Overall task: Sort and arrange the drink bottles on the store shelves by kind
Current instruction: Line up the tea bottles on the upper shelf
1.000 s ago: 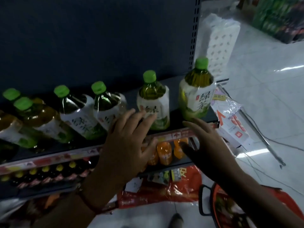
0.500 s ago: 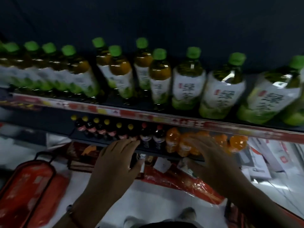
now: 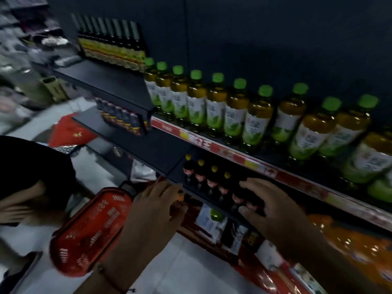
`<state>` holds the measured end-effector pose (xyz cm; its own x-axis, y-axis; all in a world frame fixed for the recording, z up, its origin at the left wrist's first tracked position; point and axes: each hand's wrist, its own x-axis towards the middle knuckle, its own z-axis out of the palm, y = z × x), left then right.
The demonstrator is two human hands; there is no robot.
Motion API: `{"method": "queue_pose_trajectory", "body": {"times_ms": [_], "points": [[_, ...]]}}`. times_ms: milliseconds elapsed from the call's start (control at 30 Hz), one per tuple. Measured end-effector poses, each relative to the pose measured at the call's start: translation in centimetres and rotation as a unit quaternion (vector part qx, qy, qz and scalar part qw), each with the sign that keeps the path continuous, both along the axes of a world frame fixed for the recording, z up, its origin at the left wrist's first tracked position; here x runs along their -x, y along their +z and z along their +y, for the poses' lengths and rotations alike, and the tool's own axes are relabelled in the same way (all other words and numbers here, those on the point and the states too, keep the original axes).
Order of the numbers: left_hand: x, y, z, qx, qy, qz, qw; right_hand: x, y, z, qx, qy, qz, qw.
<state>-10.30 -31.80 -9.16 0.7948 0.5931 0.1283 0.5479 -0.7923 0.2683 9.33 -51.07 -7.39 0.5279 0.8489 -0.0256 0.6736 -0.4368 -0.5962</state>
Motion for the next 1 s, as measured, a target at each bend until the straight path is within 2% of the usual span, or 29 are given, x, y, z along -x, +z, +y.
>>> {"method": "queue_pose_trajectory", "body": {"times_ms": [333, 500, 700, 800, 867, 1000], "points": [[-1.9, 3.5, 10.5, -0.053, 0.034, -0.047, 0.997, -0.9, 4.3, 12.8, -0.071, 0.056, -0.037, 0.995], [-5.3, 4.7, 16.6, -0.082, 0.027, -0.064, 0.994, -2.9, 5.9, 19.4, -0.120, 0.070, -0.093, 0.986], [-8.7, 5.6, 24.8, -0.022, 0.034, -0.082, 0.996, -5.9, 9.1, 27.5, -0.142, 0.085, -0.126, 0.978], [-10.2, 4.9, 29.1, 0.085, 0.042, -0.122, 0.988, -6.9, 10.7, 31.5, -0.140, 0.095, -0.161, 0.972], [-11.3, 4.2, 31.5, 0.173, 0.032, -0.184, 0.967, -7.4, 11.4, 33.5, -0.132, 0.097, -0.185, 0.969], [-13.6, 2.9, 36.0, 0.199, 0.028, -0.207, 0.958, -8.0, 12.3, 37.0, -0.091, 0.081, -0.218, 0.968]]}}
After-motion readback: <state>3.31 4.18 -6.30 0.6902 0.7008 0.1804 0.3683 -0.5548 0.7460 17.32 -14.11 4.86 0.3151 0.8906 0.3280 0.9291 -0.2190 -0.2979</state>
